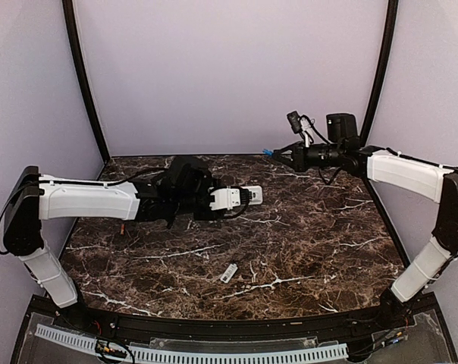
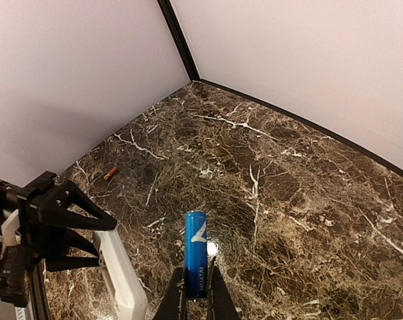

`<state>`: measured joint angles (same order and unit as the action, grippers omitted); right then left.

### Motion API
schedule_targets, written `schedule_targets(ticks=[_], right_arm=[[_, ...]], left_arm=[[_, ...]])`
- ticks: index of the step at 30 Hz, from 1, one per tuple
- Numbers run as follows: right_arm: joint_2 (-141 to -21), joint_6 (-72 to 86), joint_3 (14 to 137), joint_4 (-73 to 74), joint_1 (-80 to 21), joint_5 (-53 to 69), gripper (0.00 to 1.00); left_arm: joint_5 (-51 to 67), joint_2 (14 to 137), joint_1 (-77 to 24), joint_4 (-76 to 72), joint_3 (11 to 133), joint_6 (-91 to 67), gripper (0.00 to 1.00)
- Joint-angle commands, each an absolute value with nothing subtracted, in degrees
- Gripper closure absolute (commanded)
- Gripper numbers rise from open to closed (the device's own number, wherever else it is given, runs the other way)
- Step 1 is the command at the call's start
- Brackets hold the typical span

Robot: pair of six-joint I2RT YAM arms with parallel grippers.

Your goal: Load the batteries into the remote control

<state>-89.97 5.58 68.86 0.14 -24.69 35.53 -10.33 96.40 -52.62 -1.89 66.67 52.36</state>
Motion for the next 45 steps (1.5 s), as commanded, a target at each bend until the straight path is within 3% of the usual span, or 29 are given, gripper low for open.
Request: schedule_targets(ticks=[1, 8, 13, 19, 26, 34, 35, 37, 41, 45], right_arm=[[-87.1, 4.8, 68.9, -0.2, -24.4, 34.7, 1.0], [-84.8, 3.1, 68.9, 3.8, -24.4, 32.1, 1.0], [-84.4, 1.5, 70.9, 12.4, -24.4, 34.1, 1.0], [-84.7, 0.4, 71.7, 22.7, -24.5, 39.5, 1.0], [-89.9, -1.6, 75.0, 35.9, -24.5, 44.2, 1.0], [-95.7, 2.5, 74.7, 35.7, -26.8, 43.9, 1.0], [-96.7, 2.3, 75.0, 35.6, -27.5, 44.0, 1.0], [-99.2, 2.2, 75.8, 35.8, -28.4, 44.1, 1.0], [-102.6, 2.1, 77.4, 37.1, -29.2, 44.0, 1.0], [-105.9, 1.2, 79.8, 38.7, -31.3, 42.0, 1.0]], left_arm=[[-10.8, 91.1, -54.4, -7.9, 64.3, 59.4, 1.0], [-10.2, 89.3, -55.2, -5.0, 65.0, 59.7, 1.0], [-7.7, 92.3, -55.1, 8.1, 68.1, 47.3, 1.0], [-6.4, 99.3, -51.8, 9.8, 68.1, 38.3, 1.0], [4.7, 110.5, -51.0, 13.5, 73.0, 36.0, 1.0], [12.1, 115.2, -49.3, 14.5, 73.9, 33.2, 0.99], [12.8, 115.6, -49.2, 14.7, 74.0, 33.0, 0.97], [13.5, 116.0, -49.2, 15.7, 74.3, 32.7, 0.77], [15.0, 115.7, -48.6, 18.6, 75.1, 31.9, 0.52], [15.6, 114.6, -47.8, 19.1, 74.8, 31.7, 0.39]])
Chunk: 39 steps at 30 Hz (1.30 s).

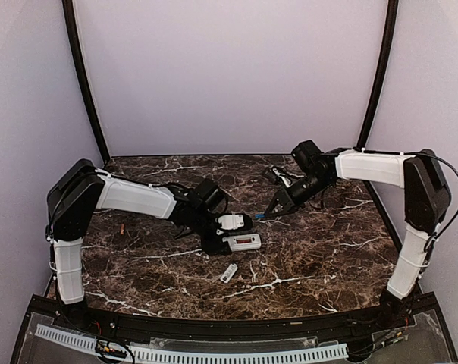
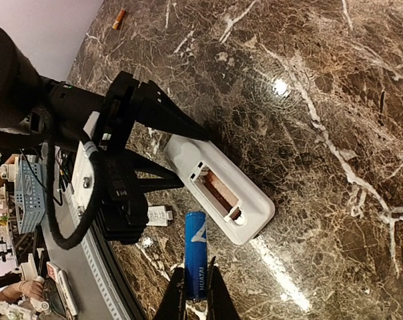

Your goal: Load the batteries into the remote control

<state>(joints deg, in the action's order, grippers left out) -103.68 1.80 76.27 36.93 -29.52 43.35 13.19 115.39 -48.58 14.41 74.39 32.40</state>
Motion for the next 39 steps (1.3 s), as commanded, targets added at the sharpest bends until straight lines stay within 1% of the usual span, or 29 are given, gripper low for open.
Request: schedule_targets(ticks=[1, 4, 6, 11, 14, 16, 17, 18, 19, 21, 26, 34, 39], right_arm=[[-106.8, 0.9, 80.9, 39.4, -31.9, 42.0, 1.0], [-109.5, 0.4, 82.4, 40.7, -32.9, 42.4, 1.0], [-110.5, 0.4, 83.1, 41.2, -33.0, 42.7, 1.0], [-114.0, 0.4, 86.7, 43.5, -34.5, 41.9, 1.0], [-116.9, -2.1, 89.5, 47.3, -36.1, 39.7, 1.0], [-118.2, -2.9, 90.5, 49.0, -36.6, 38.4, 1.0], [-118.6, -3.1, 90.9, 49.7, -36.7, 38.0, 1.0], [-118.9, -3.3, 91.3, 50.3, -36.8, 37.7, 1.0], [-119.1, -3.5, 91.6, 50.7, -36.9, 37.4, 1.0], [-119.6, -3.6, 92.2, 51.2, -37.3, 37.1, 1.0], [-122.5, -4.1, 94.9, 53.3, -38.5, 35.1, 1.0], [-124.4, -4.3, 96.7, 54.3, -39.1, 33.8, 1.0], [-125.3, -5.2, 97.1, 55.2, -40.1, 34.5, 1.0]], left_arm=[[15.9, 114.3, -47.7, 18.9, 74.6, 31.5, 0.37], [17.6, 111.6, -47.3, 17.3, 73.5, 31.0, 0.26], [18.9, 110.3, -47.1, 15.6, 72.4, 30.6, 0.22], [20.1, 107.7, -46.4, 11.5, 69.3, 28.4, 0.21], [23.6, 105.2, -44.4, 6.7, 66.2, 25.2, 0.26], [25.9, 103.5, -43.4, 4.2, 64.6, 24.2, 0.33], [26.5, 102.9, -43.3, 3.7, 64.3, 24.3, 0.42], [26.8, 102.8, -43.2, 3.1, 63.9, 24.6, 0.47], [27.2, 102.8, -43.2, 2.7, 63.8, 24.7, 0.57], [27.6, 103.1, -43.2, 1.4, 63.3, 24.8, 0.64], [29.5, 103.4, -43.6, -2.7, 61.9, 26.1, 0.64], [26.7, 105.2, -46.8, -3.3, 61.6, 30.6, 0.57], [25.1, 106.2, -48.5, -3.9, 61.5, 31.8, 0.58]])
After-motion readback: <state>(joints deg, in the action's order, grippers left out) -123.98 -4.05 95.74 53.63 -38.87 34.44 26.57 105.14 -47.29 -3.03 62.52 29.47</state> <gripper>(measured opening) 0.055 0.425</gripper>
